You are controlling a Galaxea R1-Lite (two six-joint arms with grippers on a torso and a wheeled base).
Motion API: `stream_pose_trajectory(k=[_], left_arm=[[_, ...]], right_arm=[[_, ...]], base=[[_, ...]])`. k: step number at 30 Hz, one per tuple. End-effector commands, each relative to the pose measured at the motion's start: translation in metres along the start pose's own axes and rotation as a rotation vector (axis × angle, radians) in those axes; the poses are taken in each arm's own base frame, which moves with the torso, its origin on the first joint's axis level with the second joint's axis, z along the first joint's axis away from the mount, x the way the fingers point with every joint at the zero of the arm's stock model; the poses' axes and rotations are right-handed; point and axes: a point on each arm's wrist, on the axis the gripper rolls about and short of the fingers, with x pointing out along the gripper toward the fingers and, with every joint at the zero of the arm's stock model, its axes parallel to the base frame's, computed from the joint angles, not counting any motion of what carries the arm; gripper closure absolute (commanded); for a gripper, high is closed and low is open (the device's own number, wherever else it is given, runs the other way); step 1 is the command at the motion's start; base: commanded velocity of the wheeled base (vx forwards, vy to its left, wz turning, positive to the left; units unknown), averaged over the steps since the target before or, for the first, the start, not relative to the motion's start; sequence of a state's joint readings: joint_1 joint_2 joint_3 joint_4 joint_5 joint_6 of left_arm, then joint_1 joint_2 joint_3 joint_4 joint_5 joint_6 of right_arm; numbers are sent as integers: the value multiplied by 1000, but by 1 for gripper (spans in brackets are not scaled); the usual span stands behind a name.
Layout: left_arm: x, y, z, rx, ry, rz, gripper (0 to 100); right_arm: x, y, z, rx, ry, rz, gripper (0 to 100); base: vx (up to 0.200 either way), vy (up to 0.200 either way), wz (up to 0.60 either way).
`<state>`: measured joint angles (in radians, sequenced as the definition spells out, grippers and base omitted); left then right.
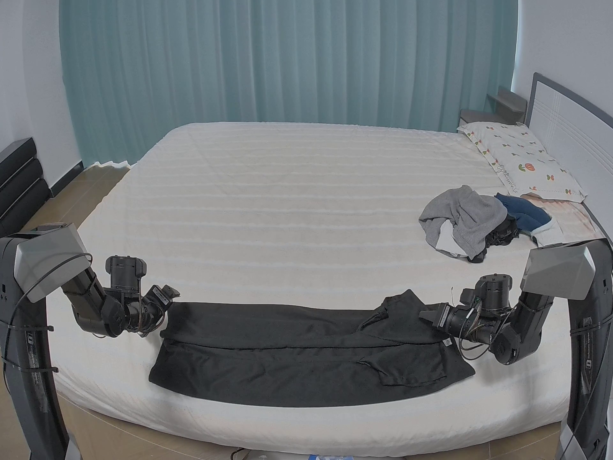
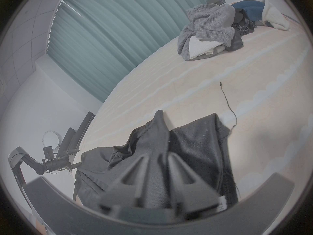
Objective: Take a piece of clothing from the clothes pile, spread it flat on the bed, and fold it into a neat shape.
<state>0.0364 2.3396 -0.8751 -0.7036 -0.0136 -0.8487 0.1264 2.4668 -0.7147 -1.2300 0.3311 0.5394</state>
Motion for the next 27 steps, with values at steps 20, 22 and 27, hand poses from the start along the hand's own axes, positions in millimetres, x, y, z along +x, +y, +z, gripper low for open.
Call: stream_pose_trajectory(k=[20,22,27], left_arm=[[-1,0,1,1,-1,-1,0],[-3,0,1,1,-1,-1,0],[-21,1,4,-5,-2,-3,0]], right_arm=[[-49,-16,-16,-29,84,108,100],[-49,-16,-16,-28,85,108,100],[-50,-17,-18,-24,92,103,100]], base=[[0,0,0],[0,0,0],[0,0,0]])
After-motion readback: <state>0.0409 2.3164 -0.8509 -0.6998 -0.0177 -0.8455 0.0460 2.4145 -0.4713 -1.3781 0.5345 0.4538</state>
